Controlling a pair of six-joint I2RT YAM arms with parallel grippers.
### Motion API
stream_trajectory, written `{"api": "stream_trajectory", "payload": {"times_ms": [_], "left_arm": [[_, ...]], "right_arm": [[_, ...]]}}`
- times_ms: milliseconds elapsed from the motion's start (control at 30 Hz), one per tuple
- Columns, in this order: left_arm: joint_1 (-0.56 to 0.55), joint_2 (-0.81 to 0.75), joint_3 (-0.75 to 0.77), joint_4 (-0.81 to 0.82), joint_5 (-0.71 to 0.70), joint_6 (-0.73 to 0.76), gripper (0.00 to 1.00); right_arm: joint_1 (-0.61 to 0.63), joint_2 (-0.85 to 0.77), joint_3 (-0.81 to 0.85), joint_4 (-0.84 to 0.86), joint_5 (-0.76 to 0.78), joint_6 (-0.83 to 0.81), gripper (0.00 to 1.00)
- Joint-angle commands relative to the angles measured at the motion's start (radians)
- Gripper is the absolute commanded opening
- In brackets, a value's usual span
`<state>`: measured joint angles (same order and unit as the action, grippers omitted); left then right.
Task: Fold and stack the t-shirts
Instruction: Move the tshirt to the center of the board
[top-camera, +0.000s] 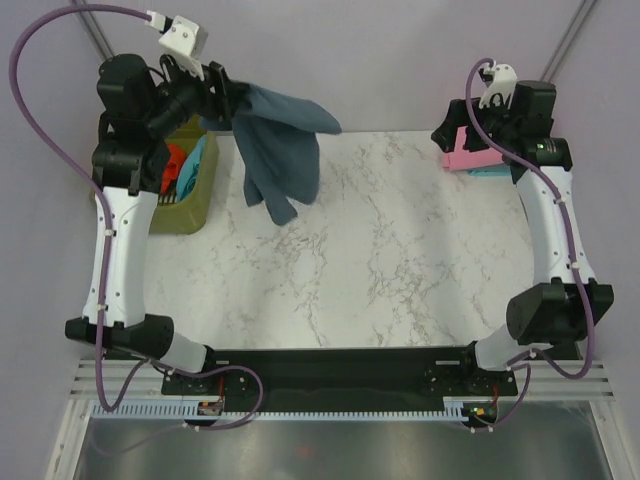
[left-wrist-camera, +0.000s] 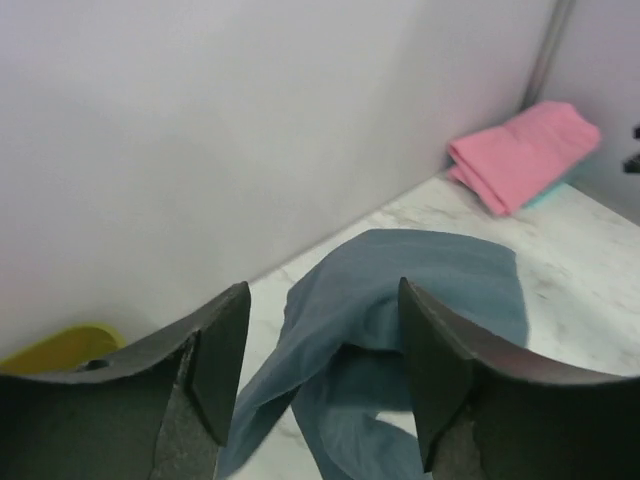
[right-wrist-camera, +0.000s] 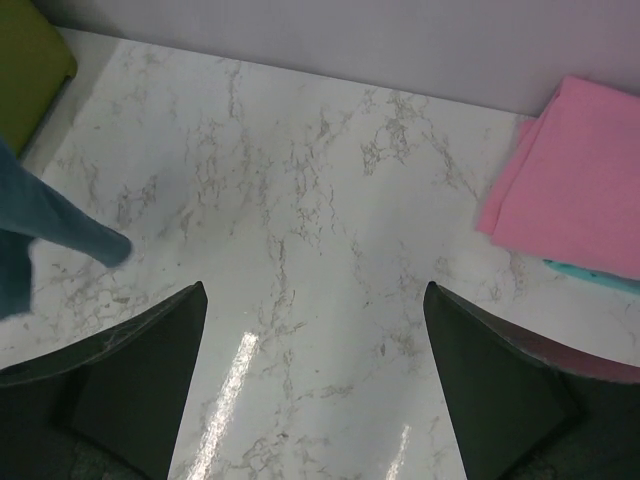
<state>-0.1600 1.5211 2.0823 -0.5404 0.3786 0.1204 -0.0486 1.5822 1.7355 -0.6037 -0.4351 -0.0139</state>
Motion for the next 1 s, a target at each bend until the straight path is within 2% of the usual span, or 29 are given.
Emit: {"api": "stream_trajectory", "payload": {"times_ms": [0,67,133,233,300,333,433,567,600,767,967], "left_arm": [[0.0,-0.101,-0.14,0.007,0.175,-0.067,0.7],[0.0,-0.125,-0.279,-0.01,0.213,-0.056,0.79],[0.0,-0.154,-0.417,-0.029,0.255,-0.062,0.81],[0.0,-0.19,-0.548,-0.033,0.246,-0.144,0.81],[0.002,-0.216,-0.674,-0.038,0.151,-0.204,0.79],[0.002,-0.223,-0.752,-0.041,0.128,-0.221,0.77],[0.002,-0.228,-0.859,-0.046,0.1,-0.215,0.77],[0.033,-0.226,-0.947,-0.046,0.1,-0.215,0.77],[0.036,-0.226,-0.962,-0.024,0.041,-0.225,0.74],[0.123,-0.225,-1.009,-0.003,0.068,-0.229,0.73],[0.158,-0.239,-1.01,0.014,0.052,-0.209,0.73]], "right_arm": [[0.003,-0.082,-0.04,-0.019,-0.011,-0.017,0.98],[0.003,-0.108,-0.063,-0.018,-0.039,-0.005,0.98],[0.003,-0.116,-0.093,-0.011,-0.076,0.011,0.98],[0.004,-0.107,-0.105,-0.01,-0.14,0.071,0.98],[0.01,-0.071,-0.128,-0.011,-0.206,0.074,0.98],[0.027,-0.053,-0.131,-0.043,-0.229,0.054,0.98],[0.087,0.057,-0.12,-0.106,-0.295,-0.046,0.98],[0.182,0.255,-0.024,-0.107,-0.338,-0.07,0.98],[0.199,0.292,0.001,-0.107,-0.329,-0.081,0.98],[0.262,0.536,0.162,-0.099,-0.306,-0.052,0.97],[0.338,0.67,0.259,-0.102,-0.2,-0.087,0.95]]}}
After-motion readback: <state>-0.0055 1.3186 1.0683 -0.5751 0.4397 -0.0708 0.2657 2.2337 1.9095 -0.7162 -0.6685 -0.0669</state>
